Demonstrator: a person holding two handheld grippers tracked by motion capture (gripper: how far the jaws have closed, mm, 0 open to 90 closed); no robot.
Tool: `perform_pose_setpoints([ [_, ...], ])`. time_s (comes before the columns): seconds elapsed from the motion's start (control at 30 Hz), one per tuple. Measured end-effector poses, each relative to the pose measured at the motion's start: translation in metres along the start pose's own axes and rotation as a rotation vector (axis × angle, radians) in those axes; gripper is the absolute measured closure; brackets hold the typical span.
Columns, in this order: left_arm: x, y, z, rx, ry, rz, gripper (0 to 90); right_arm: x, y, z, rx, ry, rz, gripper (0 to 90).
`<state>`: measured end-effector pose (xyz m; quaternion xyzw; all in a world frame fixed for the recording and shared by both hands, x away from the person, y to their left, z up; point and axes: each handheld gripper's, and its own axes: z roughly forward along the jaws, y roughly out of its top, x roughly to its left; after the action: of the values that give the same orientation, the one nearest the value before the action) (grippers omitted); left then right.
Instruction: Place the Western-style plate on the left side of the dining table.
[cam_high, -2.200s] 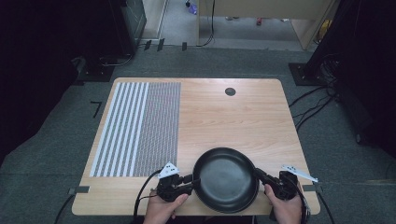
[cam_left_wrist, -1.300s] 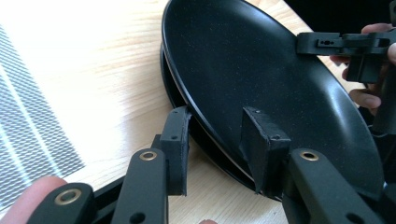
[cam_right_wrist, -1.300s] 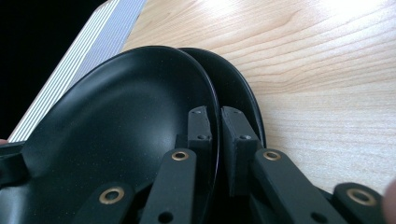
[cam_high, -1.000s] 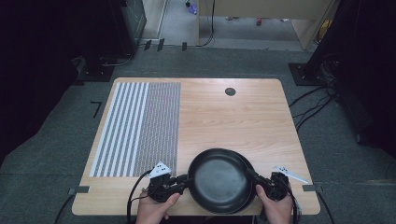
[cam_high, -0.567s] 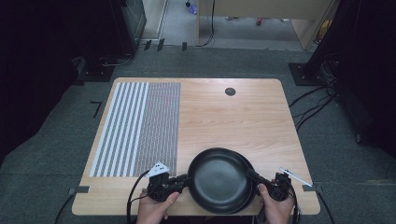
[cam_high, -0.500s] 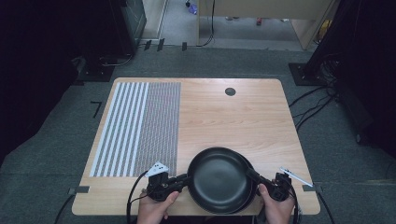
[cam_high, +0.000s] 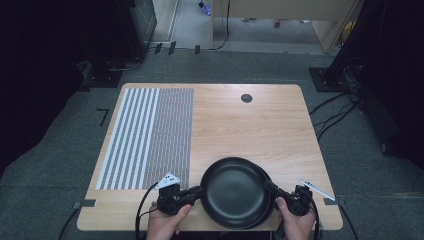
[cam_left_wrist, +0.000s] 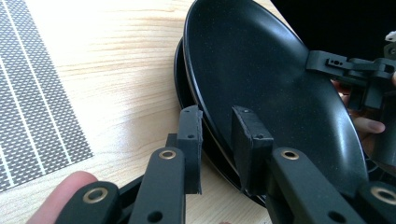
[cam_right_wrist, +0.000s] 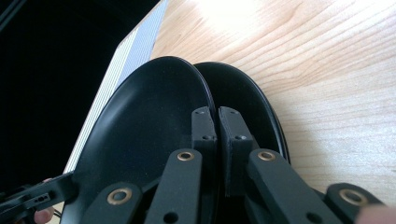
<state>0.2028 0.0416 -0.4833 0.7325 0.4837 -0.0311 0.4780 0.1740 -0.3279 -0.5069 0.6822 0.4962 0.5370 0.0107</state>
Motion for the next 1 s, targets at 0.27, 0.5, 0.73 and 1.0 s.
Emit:
perform_pose_setpoints([
  [0.27, 0.004, 0.002, -0.005, -0.029, -0.004, -0.032, 77.1, 0.006, 0.000, -0.001, -0.014, 0.010, -0.016, 86.7],
  [0.5, 0.004, 0.005, -0.006, -0.031, -0.006, -0.044, 77.6, 0.008, 0.001, 0.000, -0.014, 0.019, 0.012, 86.4],
  [0.73, 0.003, 0.013, -0.009, -0.042, -0.015, -0.037, 77.7, 0.011, 0.007, 0.001, -0.021, 0.022, 0.001, 86.5],
  [1.0, 0.007, 0.025, -0.017, -0.069, -0.010, -0.050, 78.4, 0.024, 0.015, 0.007, -0.025, 0.024, -0.018, 86.5],
])
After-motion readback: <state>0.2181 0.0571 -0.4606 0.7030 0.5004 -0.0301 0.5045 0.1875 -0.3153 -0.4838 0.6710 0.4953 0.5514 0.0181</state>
